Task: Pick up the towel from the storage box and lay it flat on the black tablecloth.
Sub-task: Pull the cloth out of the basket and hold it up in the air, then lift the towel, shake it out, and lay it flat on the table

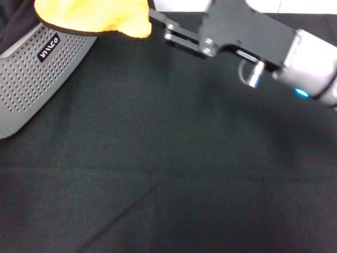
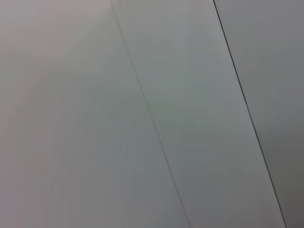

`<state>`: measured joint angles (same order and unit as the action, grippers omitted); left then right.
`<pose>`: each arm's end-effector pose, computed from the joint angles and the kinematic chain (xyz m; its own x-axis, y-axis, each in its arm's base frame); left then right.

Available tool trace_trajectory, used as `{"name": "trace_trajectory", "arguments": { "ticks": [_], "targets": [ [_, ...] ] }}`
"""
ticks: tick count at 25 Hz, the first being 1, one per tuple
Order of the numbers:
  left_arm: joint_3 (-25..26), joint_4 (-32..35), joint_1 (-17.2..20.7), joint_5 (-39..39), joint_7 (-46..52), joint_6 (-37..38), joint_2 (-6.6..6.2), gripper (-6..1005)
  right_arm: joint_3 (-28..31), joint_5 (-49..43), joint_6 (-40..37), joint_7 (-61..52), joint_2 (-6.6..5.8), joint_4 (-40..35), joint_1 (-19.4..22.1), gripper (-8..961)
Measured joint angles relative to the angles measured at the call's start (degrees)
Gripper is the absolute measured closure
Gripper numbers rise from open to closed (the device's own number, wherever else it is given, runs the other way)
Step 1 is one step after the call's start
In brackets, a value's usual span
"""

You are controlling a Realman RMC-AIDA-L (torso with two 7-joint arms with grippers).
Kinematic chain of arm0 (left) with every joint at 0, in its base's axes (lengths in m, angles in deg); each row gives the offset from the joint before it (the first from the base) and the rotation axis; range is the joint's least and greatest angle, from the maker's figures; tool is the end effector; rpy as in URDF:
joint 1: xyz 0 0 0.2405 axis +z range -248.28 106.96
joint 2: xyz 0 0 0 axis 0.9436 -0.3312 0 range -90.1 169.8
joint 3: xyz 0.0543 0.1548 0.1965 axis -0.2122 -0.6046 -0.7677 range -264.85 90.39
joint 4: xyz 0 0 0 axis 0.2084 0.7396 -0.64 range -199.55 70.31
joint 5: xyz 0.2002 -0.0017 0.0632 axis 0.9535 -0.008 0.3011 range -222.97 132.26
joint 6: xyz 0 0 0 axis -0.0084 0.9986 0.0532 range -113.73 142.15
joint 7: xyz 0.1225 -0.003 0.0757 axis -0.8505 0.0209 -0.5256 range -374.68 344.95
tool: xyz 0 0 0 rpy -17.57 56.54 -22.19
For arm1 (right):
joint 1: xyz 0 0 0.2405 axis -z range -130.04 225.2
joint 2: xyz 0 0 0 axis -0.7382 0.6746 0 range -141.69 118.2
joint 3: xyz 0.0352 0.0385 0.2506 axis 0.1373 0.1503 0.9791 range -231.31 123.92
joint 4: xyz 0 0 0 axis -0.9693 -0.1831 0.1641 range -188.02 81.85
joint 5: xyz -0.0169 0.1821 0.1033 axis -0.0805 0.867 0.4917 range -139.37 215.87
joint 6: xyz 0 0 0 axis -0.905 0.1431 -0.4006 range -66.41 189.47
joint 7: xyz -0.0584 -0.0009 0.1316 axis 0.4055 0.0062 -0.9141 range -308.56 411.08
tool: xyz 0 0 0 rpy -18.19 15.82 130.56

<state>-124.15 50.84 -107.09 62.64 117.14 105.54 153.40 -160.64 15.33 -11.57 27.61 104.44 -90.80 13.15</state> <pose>-0.0409 0.3199 0.2330 0.8729 -0.1756 0.4551 0.2246 -0.6835 -0.6946 0.1050 0.3482 -0.0388 0.5049 0.5057 -0.6996 0.0046 -0.8120 -0.5836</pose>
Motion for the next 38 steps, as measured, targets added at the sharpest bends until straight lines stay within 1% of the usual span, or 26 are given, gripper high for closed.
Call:
{"name": "trace_trajectory", "arguments": {
  "ticks": [1, 4, 10, 15, 22, 34, 38],
  "targets": [
    [0.0, 0.0, -0.1, -0.2, -0.1, 0.0, 0.06, 981, 0.0, 0.0, -1.0, -0.1, 0.0, -0.8, 1.5, 263],
    [0.0, 0.0, -0.1, -1.7, -0.2, 0.0, 0.08, 981, 0.3, 0.8, -2.7, -0.1, -0.01, -2.4, 4.3, 264],
    [-0.5, 0.0, 0.2, -3.9, 0.1, 0.3, 0.12, 981, 0.8, 5.0, -4.9, -0.1, 0.0, -2.1, 5.1, 265],
    [-0.6, 0.0, 0.2, -4.5, 0.2, 0.3, 0.26, 980, 2.1, 7.1, -6.5, 0.1, 0.0, -1.2, 4.7, 267],
    [-1.0, 0.0, 0.2, -6.7, 0.5, 0.3, 0.31, 980, 2.1, 7.1, -6.2, -0.1, 0.0, 2.2, 1.1, 269],
    [-1.6, 0.1, 0.2, -7.1, 0.6, 0.3, 0.26, 980, 2.3, 8.4, -6.0, 0.3, 0.0, 4.3, 0.4, 272],
    [-1.6, 0.1, 0.0, -7.1, 0.5, 0.3, 0.2, 980, 2.0, 8.5, -5.9, 0.4, 0.0, 5.3, -0.3, 446]
  ]
}}
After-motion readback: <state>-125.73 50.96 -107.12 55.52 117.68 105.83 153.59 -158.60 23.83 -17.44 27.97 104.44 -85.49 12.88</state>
